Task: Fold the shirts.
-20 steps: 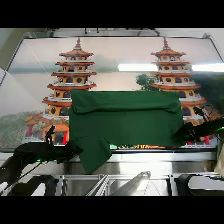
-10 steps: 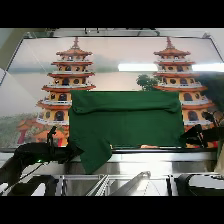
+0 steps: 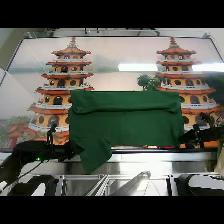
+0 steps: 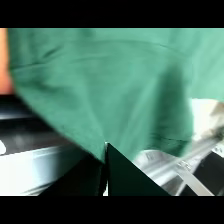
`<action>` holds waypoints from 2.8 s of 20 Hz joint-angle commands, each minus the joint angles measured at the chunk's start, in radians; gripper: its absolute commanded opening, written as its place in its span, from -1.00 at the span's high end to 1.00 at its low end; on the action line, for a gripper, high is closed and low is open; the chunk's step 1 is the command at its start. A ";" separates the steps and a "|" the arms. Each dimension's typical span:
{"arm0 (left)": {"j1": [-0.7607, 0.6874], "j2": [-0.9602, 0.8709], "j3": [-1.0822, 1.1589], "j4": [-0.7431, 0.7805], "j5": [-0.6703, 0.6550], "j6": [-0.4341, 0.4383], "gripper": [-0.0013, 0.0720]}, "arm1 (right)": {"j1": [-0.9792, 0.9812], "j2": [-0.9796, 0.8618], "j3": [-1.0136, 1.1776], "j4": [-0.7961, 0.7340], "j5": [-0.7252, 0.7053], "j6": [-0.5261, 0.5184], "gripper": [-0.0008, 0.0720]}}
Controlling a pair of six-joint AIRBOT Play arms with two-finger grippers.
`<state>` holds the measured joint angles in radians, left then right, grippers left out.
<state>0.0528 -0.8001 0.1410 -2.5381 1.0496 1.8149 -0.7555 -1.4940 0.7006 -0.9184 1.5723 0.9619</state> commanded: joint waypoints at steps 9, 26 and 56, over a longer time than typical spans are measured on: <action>0.287 -0.109 0.400 0.146 0.342 0.048 0.88 | 0.003 0.056 0.226 0.111 0.096 0.056 0.92; 0.174 -0.847 1.130 0.130 0.348 0.020 0.88 | 0.140 -0.179 0.226 0.509 -0.424 -0.286 0.92; 0.113 -0.917 1.366 0.024 0.528 0.058 -0.01 | 0.240 -0.314 0.474 0.240 -0.363 -0.040 -0.51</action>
<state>0.2073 -1.7203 1.5051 -2.5118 1.5673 1.8751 -0.5449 -1.7874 1.1656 -0.6487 1.2282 0.9058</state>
